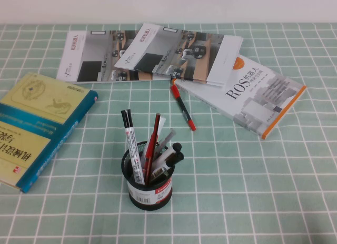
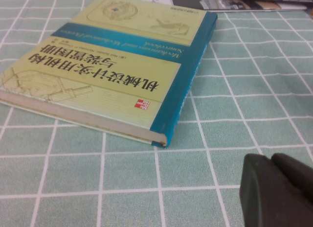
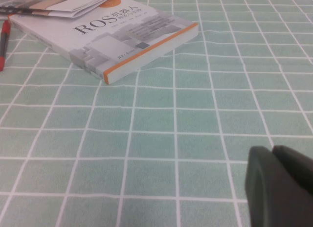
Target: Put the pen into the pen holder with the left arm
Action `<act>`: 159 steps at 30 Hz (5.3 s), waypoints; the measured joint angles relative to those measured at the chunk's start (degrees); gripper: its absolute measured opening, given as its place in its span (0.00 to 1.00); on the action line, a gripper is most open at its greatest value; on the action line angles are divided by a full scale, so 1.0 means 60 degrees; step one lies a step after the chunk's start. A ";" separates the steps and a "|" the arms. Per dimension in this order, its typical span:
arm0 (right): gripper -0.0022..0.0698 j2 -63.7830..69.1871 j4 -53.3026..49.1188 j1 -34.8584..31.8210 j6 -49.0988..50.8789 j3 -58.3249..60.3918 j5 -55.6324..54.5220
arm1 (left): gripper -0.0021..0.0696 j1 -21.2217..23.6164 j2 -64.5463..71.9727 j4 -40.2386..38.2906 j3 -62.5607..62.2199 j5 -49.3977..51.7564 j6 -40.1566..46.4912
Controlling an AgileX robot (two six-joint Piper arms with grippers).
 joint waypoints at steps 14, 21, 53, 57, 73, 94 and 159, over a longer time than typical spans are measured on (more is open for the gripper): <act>0.00 0.0000 0.0000 0.0000 0.0000 0.0000 0.0000 | 0.03 0.0000 0.0000 0.0000 0.0000 0.0000 0.0000; 0.00 0.0000 0.0000 0.0000 0.0000 0.0000 0.0000 | 0.03 0.0000 0.0000 0.0000 0.0000 0.0000 0.0000; 0.00 0.0000 0.0000 0.0000 0.0000 0.0000 0.0000 | 0.03 0.0000 0.0000 0.0014 0.0039 -0.0570 -0.0154; 0.00 0.0000 0.0000 0.0000 0.0000 0.0000 0.0000 | 0.03 0.0000 0.0000 -0.0203 0.0039 -0.1553 -0.1225; 0.00 0.0000 0.0000 0.0000 0.0000 0.0000 0.0000 | 0.03 0.0000 0.0000 -0.0439 0.0039 -0.2793 -0.4040; 0.00 0.0000 0.0000 0.0000 0.0000 0.0000 0.0000 | 0.03 0.0000 0.5291 -0.1665 -0.5932 0.2179 -0.2023; 0.00 0.0000 0.0000 0.0000 0.0000 0.0000 0.0000 | 0.35 -0.4268 2.2693 -0.0243 -2.2068 0.6232 -0.3017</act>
